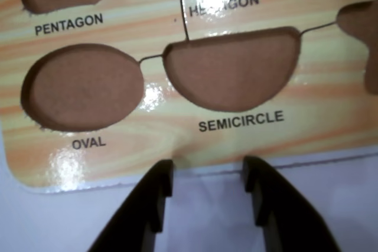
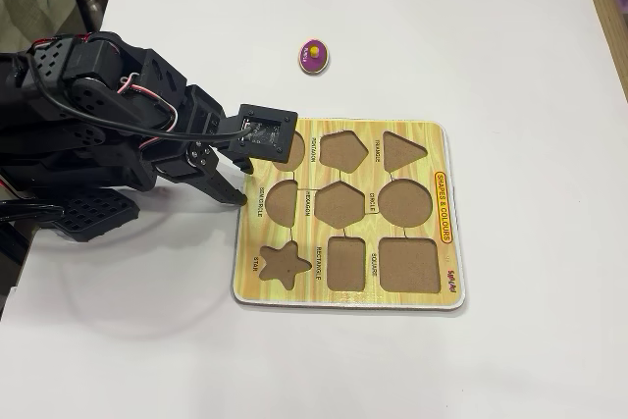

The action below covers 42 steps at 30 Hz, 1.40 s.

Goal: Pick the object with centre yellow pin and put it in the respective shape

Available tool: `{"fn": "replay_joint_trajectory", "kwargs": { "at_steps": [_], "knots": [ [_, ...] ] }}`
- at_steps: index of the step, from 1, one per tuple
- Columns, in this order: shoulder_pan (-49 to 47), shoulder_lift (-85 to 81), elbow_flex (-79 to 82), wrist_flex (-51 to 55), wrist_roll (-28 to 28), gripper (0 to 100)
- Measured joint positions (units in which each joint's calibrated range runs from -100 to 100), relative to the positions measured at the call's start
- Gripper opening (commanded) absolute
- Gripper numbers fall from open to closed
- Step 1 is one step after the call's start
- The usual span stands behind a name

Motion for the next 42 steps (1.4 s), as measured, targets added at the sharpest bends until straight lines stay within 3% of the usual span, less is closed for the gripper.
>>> {"fn": "replay_joint_trajectory", "kwargs": {
  "at_steps": [19,34,42],
  "knots": [
    [0.1,6.7,-3.1,-0.1,-0.1,14],
    [-0.6,41.1,-37.8,1.4,0.2,14],
    [-11.6,56.9,-54.5,1.5,0.2,14]
  ]
}}
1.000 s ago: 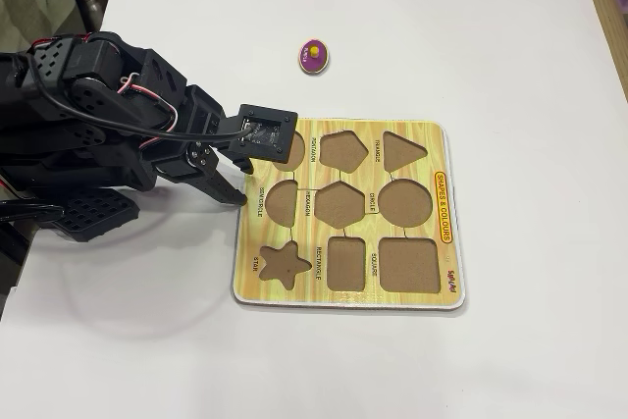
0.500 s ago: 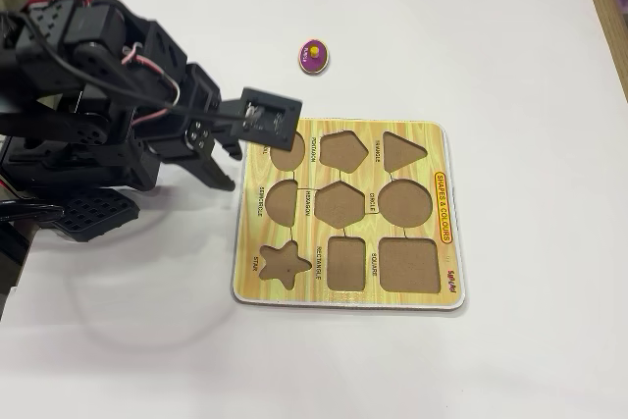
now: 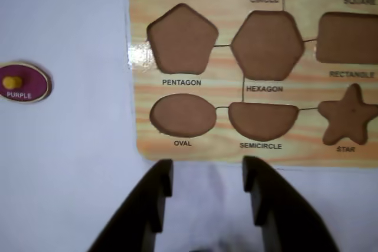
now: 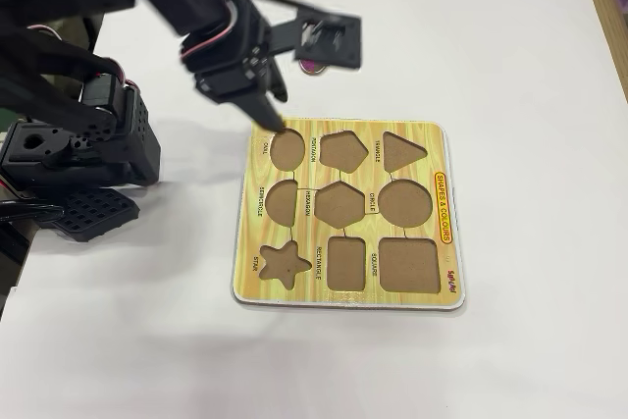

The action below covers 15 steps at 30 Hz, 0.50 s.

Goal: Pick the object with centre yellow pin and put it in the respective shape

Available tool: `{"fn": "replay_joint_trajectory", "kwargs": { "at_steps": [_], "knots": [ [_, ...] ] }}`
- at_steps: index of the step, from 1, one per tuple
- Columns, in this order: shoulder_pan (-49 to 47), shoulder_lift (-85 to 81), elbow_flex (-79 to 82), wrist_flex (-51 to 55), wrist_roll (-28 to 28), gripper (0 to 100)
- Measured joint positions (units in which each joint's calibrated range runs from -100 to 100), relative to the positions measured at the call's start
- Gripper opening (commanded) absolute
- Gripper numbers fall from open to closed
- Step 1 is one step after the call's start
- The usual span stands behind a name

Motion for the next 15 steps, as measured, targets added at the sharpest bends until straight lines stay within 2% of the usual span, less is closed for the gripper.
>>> {"fn": "replay_joint_trajectory", "kwargs": {
  "at_steps": [15],
  "knots": [
    [-21.8,24.0,-19.0,-0.2,-0.3,14]
  ]
}}
